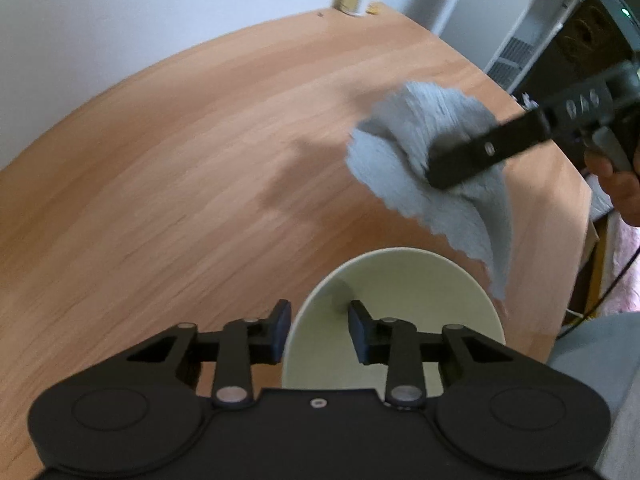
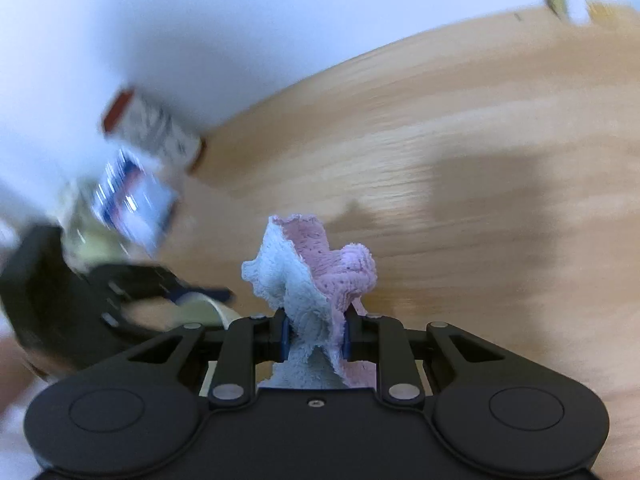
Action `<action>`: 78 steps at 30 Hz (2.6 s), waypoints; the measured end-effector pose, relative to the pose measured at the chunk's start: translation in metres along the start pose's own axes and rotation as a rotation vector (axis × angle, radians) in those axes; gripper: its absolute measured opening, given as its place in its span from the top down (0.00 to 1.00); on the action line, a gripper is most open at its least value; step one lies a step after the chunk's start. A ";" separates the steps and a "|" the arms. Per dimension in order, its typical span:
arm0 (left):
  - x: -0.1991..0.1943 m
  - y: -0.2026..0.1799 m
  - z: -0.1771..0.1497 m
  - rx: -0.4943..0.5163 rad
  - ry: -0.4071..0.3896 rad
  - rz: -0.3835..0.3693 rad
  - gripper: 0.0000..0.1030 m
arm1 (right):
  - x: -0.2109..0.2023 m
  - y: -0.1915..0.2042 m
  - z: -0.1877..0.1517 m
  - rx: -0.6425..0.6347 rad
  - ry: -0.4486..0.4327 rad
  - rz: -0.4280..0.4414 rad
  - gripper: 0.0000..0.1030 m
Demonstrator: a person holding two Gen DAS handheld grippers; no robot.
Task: Clean bowl
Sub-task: 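Wipe the cloth again along the bowl's outer wall with the right gripper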
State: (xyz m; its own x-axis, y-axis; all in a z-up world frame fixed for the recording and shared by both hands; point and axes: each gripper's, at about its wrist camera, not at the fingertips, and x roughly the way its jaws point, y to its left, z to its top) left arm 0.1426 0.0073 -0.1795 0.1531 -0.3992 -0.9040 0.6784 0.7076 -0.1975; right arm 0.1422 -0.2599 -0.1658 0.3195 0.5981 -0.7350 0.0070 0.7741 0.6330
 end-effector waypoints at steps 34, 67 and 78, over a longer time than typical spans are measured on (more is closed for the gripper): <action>-0.050 -0.075 -0.023 -0.120 -0.368 0.332 0.87 | 0.060 0.026 0.024 0.097 0.224 0.057 0.73; -0.053 -0.068 -0.013 -0.343 -0.372 0.246 0.85 | 0.029 -0.017 0.014 0.300 0.223 0.192 0.72; -0.055 -0.048 -0.027 -0.494 -0.400 0.194 0.85 | 0.010 -0.040 -0.014 0.363 0.225 0.151 0.72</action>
State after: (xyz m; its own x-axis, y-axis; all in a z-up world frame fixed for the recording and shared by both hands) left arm 0.0822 0.0111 -0.1309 0.5586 -0.3562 -0.7491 0.2175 0.9344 -0.2821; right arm 0.1320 -0.2826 -0.2019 0.1285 0.7599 -0.6372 0.3205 0.5763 0.7518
